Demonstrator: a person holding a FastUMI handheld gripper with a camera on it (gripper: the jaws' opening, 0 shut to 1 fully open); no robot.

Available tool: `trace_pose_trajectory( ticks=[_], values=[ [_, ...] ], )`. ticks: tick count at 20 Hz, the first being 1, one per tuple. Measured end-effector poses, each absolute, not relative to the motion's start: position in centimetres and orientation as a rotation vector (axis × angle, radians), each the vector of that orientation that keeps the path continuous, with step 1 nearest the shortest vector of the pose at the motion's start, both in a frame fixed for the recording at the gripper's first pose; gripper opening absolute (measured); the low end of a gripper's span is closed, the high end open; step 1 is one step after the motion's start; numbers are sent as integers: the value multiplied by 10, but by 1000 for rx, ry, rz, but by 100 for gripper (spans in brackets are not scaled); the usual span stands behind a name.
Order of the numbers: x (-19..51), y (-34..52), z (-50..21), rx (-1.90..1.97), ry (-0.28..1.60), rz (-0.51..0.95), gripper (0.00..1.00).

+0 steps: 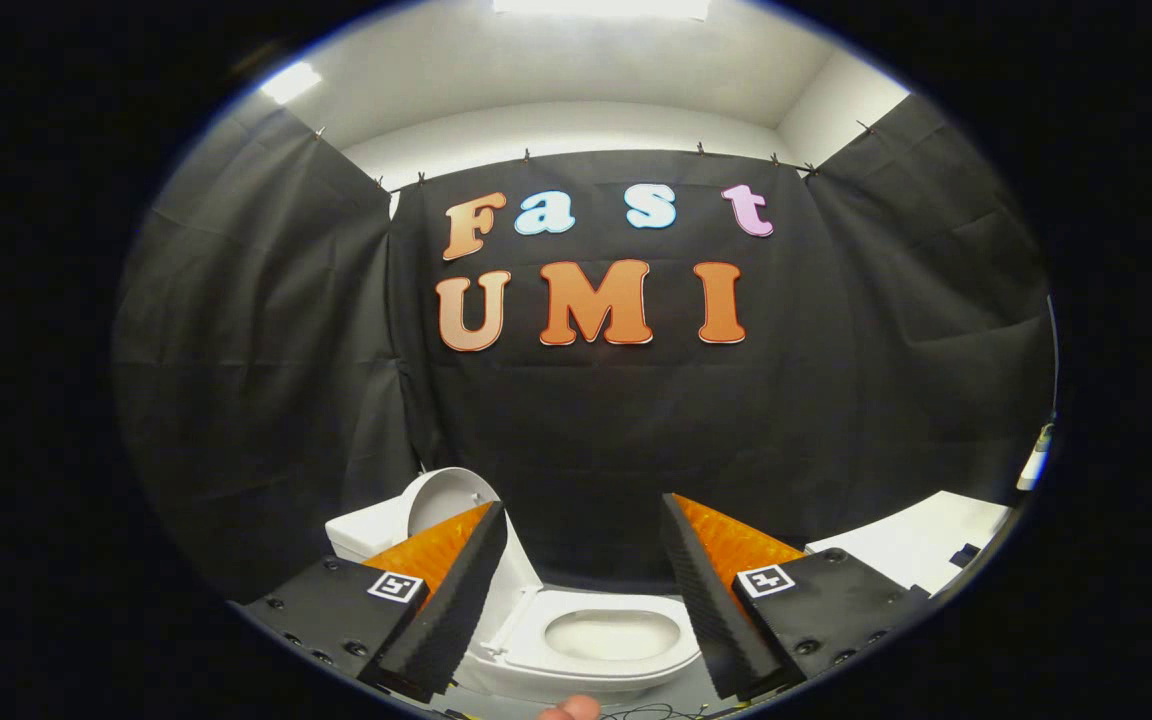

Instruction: Open the toilet lid.

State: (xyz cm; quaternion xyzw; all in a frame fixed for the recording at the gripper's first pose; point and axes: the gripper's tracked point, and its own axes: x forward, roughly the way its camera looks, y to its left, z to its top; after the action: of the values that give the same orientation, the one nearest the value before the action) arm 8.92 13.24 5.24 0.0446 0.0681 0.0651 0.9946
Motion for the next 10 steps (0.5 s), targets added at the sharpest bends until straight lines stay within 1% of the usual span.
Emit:
trace_pose_trajectory(
  ticks=[10],
  values=[
    [86, 125, 54, 93, 137, 115, 98]
  ],
)
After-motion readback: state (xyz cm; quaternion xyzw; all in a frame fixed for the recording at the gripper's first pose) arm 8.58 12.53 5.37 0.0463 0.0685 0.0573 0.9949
